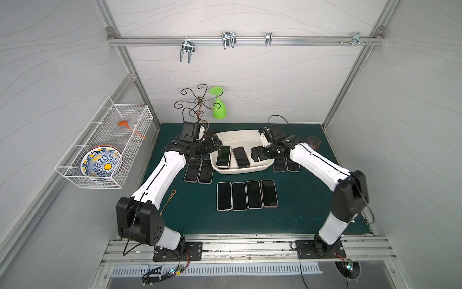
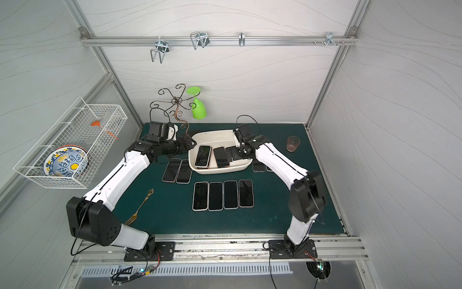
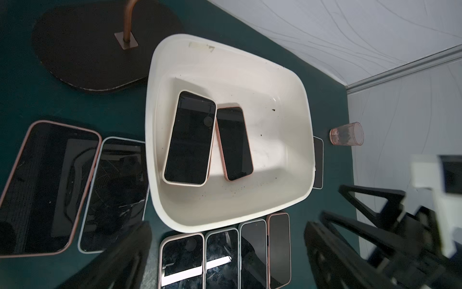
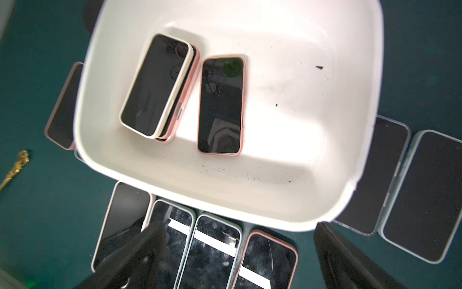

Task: Take the phone out of the storage box
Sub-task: Pick up the phone from the storage box.

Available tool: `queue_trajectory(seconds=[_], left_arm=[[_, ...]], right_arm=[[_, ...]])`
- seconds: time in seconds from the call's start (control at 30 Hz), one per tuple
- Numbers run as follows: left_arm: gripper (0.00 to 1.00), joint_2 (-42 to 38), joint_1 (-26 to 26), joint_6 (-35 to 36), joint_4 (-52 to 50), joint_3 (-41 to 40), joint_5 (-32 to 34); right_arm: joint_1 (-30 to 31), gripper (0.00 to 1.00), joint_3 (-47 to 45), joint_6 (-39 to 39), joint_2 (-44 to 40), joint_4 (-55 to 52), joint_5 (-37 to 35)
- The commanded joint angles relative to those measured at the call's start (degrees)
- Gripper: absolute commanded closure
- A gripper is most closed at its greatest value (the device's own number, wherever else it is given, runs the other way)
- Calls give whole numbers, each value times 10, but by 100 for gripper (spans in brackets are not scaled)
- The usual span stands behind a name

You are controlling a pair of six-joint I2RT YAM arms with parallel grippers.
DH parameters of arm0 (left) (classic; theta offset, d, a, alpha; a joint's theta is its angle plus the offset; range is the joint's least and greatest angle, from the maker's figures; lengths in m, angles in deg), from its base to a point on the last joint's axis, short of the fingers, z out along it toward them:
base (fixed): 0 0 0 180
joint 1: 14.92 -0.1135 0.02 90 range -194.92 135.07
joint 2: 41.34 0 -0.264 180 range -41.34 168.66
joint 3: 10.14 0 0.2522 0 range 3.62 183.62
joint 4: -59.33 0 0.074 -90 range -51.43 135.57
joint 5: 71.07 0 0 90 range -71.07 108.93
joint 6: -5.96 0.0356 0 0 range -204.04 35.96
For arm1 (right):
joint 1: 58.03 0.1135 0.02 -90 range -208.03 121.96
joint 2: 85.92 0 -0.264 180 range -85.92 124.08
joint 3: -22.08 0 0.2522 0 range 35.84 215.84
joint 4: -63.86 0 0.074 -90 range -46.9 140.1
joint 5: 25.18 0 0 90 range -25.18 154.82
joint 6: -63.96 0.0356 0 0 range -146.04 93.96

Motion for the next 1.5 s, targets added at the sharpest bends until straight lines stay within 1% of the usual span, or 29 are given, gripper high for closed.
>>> queue_trajectory(seconds=[0.0,0.07,0.17,0.27,0.37,0.67,1.07,1.2,1.33,1.47], left_arm=[[0,-2,-7,19,-13,13,11],[1,0,-10,18,-10,8,3],[0,7,-10,14,-3,9,-5],[0,17,-10,14,-5,16,-10],[0,19,-10,13,-3,13,-12],[1,24,-11,8,3,-1,-15],[1,11,-14,0,21,-23,-5],[1,16,-14,2,21,-24,-9],[1,19,-15,3,21,-25,-15],[1,18,-17,5,22,-26,-16]], right_arm=[[10,2,73,-36,78,-27,-15],[16,1,134,-47,132,-43,-14],[23,1,194,-60,192,-48,-19],[23,1,237,-68,237,-55,-10],[23,1,264,-76,266,-59,-4],[24,2,313,-78,330,-72,27],[29,1,337,-76,374,-84,37],[30,2,344,-77,385,-93,31],[30,1,362,-77,403,-122,8],[30,1,365,-87,413,-148,1]])
